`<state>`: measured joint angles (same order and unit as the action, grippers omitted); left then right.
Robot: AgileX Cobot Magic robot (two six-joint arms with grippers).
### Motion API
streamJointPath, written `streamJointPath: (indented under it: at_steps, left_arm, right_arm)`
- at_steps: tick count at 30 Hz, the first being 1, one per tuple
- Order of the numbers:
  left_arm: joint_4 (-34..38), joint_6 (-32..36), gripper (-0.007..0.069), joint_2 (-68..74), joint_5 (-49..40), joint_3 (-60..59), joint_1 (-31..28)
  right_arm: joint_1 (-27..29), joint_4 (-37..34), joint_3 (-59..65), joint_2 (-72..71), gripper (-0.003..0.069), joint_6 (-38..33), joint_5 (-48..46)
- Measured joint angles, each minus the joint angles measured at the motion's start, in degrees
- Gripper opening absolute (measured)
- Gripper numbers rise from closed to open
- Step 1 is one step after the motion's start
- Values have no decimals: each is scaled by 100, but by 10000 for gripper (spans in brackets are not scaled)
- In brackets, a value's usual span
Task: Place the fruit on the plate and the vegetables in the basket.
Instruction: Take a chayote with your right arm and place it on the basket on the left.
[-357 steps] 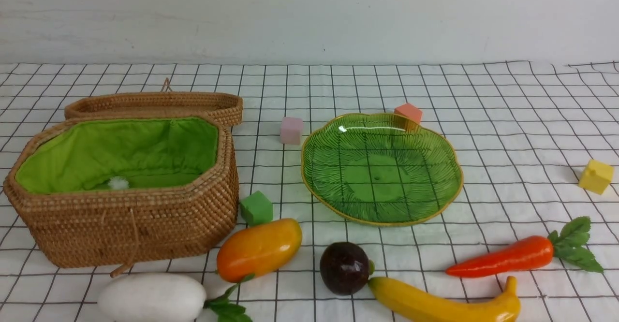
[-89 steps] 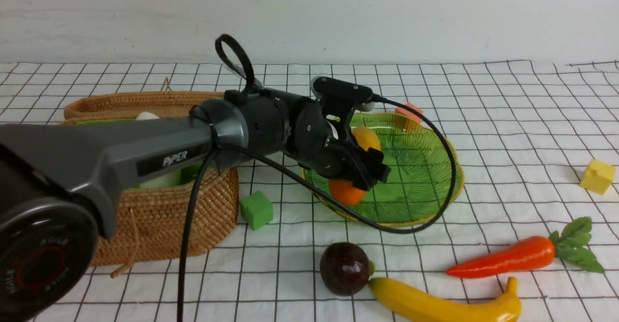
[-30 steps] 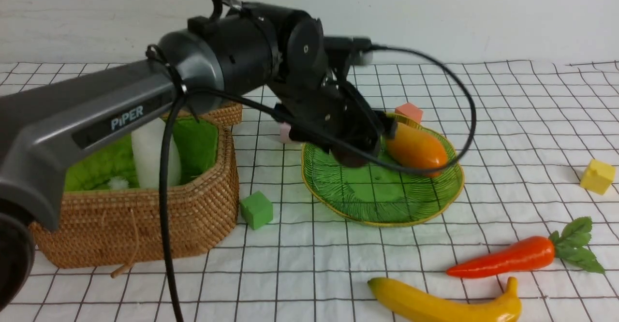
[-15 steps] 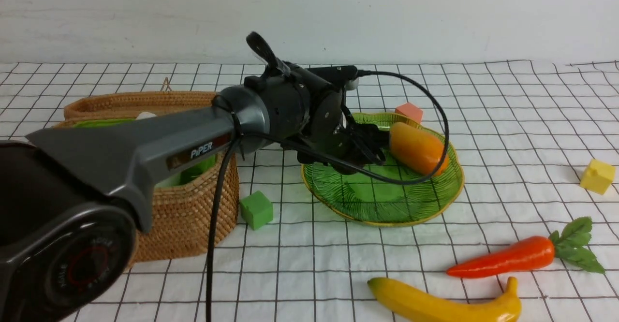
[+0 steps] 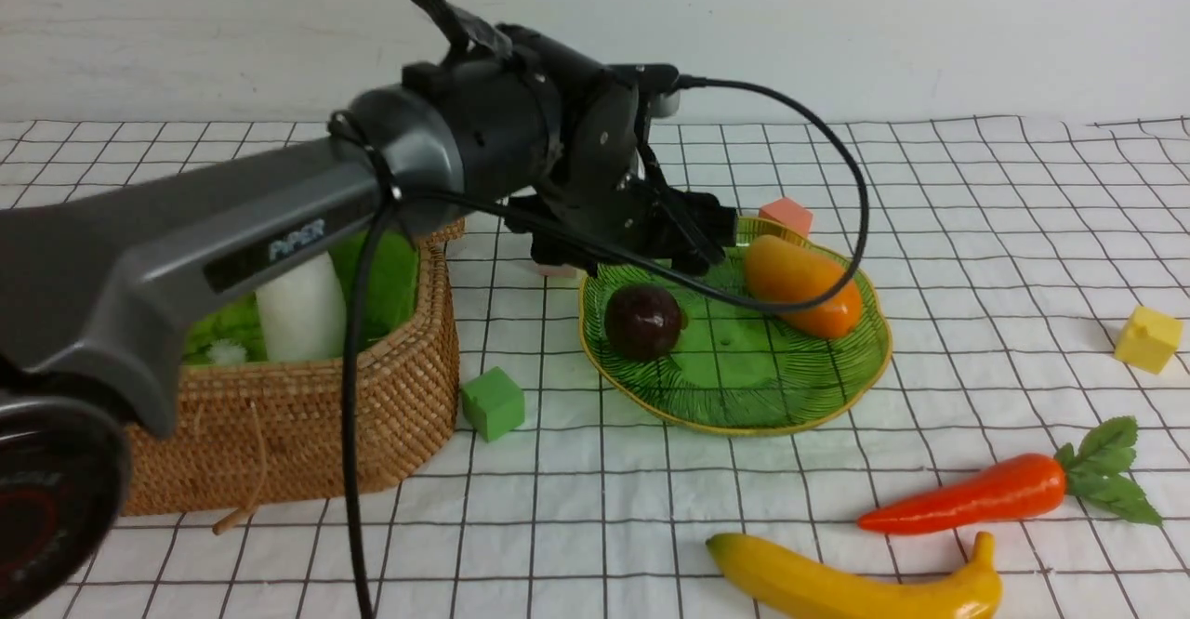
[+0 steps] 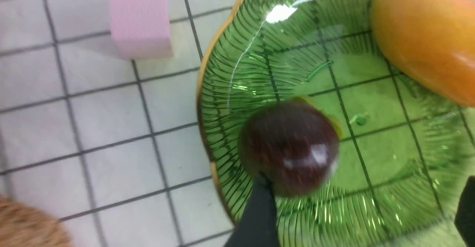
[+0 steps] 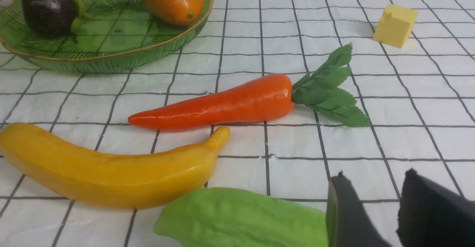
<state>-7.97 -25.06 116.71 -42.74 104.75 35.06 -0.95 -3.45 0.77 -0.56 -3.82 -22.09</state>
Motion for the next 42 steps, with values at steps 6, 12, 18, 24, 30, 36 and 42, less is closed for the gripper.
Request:
streamJointPath:
  at_steps: [6,12,18,24,30,36,42]
  left_arm:
    - [0,602,452,-1473,-1117,-4,0]
    - [-131,662,158,-3689,-2275,19,0]
    - [-221,125,-13,-5747,-2866,-1259,0]
    - [-221,-780,-13,-7929,-2009,-4168,0]
    - [15,-1123,-13,-9566,-838,-6393,0]
    - [93,-925,-13,-9520,-470,-6588,0]
    - [93,-871,-13,-9520,-445,-6588,0]
  right_arm:
    - [0,0,0,0,243,0,0]
    - [0,0,0,0,243,0,0]
    - [0,0,0,0,243,0,0]
    - [0,0,0,0,243,0,0]
    - [0,0,0,0,243,0,0]
    - [0,0,0,0,243,0,0]
    - [0,0,0,0,243,0,0]
